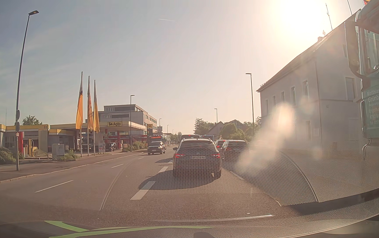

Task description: Follow the waypoints while adhering to traffic rules and regulations

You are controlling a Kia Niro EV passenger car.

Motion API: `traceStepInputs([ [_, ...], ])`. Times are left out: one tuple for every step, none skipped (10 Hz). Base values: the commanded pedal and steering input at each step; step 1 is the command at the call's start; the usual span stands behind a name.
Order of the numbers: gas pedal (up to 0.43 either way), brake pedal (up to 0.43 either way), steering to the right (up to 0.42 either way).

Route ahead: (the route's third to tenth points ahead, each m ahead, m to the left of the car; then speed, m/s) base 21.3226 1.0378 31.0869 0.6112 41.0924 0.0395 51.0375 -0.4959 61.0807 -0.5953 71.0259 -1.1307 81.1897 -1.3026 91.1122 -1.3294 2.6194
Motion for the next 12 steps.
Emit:
traceStepInputs([
  [0.0,0.0,-0.004],
  [0.0,0.0,-0.004],
  [0.0,0.0,-0.003],
  [0.0,0.0,-0.004],
  [0.0,0.0,-0.004],
  [0.0,0.0,-0.003],
  [0.0,0.0,-0.003],
  [0.0,0.0,-0.004],
  [0.0,0.0,-0.003],
  [0.0,0.0,-0.004],
  [0.0,0.0,-0.004],
  [0.0,0.0,-0.003],
])
